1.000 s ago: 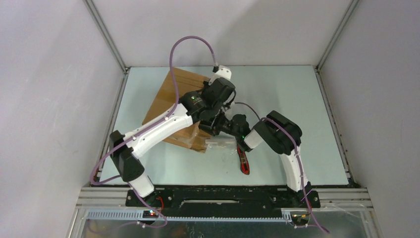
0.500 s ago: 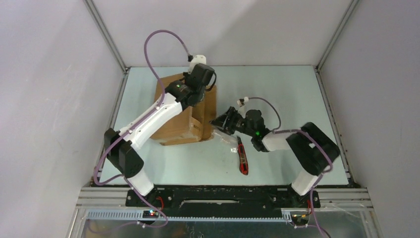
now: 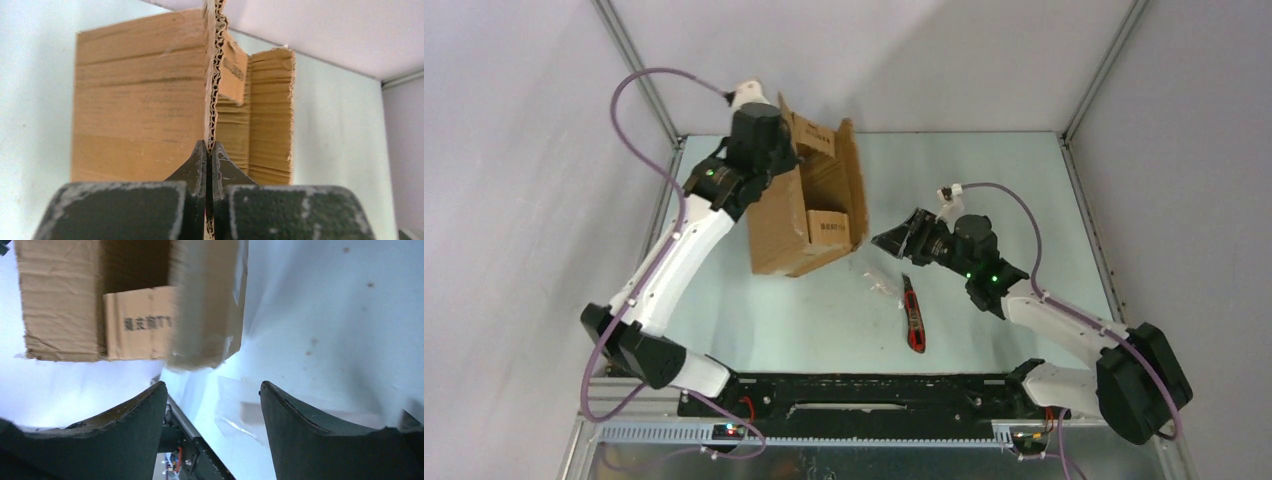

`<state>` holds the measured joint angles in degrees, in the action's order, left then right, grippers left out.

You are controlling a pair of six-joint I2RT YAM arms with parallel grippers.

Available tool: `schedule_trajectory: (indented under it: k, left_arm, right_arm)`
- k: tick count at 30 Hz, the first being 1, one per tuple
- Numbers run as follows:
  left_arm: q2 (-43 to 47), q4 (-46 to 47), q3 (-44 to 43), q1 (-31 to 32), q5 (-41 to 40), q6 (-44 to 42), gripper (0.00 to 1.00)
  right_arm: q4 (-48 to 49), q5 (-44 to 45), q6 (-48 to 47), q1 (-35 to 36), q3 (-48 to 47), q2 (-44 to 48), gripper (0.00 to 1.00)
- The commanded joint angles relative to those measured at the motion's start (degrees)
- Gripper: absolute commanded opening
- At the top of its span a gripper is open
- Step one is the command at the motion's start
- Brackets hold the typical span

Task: Unpack the express box
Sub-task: Reset both arms

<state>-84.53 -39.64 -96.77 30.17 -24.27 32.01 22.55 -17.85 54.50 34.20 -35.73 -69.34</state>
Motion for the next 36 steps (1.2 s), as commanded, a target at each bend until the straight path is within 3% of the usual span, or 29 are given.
schedule_trajectory:
  k: [1, 6, 8, 10, 16, 17, 28, 32, 36]
  left_arm:
    - [5.1, 8.5, 8.6, -6.4, 12.6, 7.2, 0.0]
    - [9.7, 14.5, 19.4, -12.4, 21.1, 9.8, 0.01]
    - [11.5, 14.4, 22.1, -13.6, 21.2, 9.6, 0.08]
    - [12.4, 12.6, 23.4, -14.1, 19.8, 9.0, 0.24]
    - [13.0, 4.4, 22.3, -14.4, 11.0, 7.0, 0.91]
    - [13.2, 3.4, 21.8, -14.4, 10.1, 6.6, 0.98]
    - [14.4, -16.5, 8.7, -13.4, -10.0, 1.6, 1.0]
    - [16.5, -19.0, 6.1, -8.3, -14.5, -1.0, 1.0]
    - [20.3, -16.7, 6.9, -2.0, -11.9, -5.8, 1.0]
  right_arm:
    - [-16.0, 6.0, -8.2, -0.4, -3.0, 3.7, 0.72]
    - [-25.2, 11.1, -15.1, 0.3, -4.2, 6.5, 0.74]
    - [-28.2, 13.0, -17.7, 0.7, -4.2, 6.9, 0.77]
    - [-30.4, 14.2, -19.0, 1.2, -4.1, 7.2, 0.77]
    - [-31.7, 14.0, -19.3, 2.3, -4.2, 8.2, 0.78]
    - [-31.8, 14.0, -19.1, 2.5, -4.2, 8.2, 0.77]
    - [-35.9, 14.9, -17.0, 3.4, -7.2, 12.4, 0.79]
    - [-37.1, 15.3, -16.1, 3.6, -10.2, 14.4, 0.79]
    - [-38.3, 17.2, -15.6, 3.7, -13.2, 16.8, 0.8]
